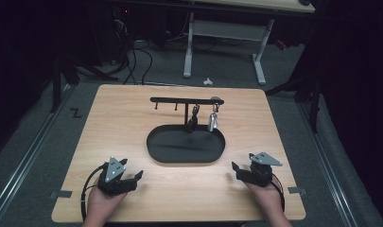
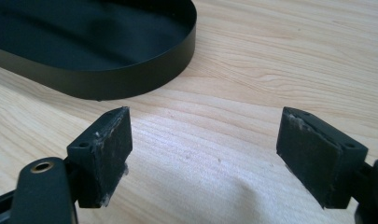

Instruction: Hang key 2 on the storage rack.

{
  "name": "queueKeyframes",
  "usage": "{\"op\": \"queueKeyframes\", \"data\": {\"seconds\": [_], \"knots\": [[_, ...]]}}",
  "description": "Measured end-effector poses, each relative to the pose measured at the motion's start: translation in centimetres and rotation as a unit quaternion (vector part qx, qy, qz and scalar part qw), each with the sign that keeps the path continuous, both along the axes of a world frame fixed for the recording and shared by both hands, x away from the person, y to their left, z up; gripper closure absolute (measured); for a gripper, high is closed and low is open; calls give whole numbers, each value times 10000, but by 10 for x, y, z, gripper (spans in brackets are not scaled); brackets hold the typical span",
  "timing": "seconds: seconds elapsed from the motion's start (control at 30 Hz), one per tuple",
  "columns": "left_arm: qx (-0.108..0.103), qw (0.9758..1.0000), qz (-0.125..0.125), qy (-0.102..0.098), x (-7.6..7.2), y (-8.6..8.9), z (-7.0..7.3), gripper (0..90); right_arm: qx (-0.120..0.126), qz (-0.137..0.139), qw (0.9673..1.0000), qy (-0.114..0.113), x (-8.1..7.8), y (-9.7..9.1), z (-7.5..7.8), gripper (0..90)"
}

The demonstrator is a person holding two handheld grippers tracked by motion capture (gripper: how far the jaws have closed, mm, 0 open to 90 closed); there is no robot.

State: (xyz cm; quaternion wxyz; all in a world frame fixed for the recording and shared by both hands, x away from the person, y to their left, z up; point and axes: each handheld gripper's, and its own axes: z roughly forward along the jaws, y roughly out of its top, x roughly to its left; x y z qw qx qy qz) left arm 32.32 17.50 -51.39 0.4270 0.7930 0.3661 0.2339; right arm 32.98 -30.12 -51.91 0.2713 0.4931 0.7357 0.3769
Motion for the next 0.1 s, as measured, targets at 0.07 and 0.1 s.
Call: {"op": "queueKeyframes", "data": {"seconds": [0.07,0.1], "knots": [[-23,10000,-22,-50,0,-1,3,256,-9,-46,10000,-27,-4,-1,2,171],[-85,9999,-30,-73,0,-1,5,256,0,-91,9999,-59,-7,-1,2,168]]}}
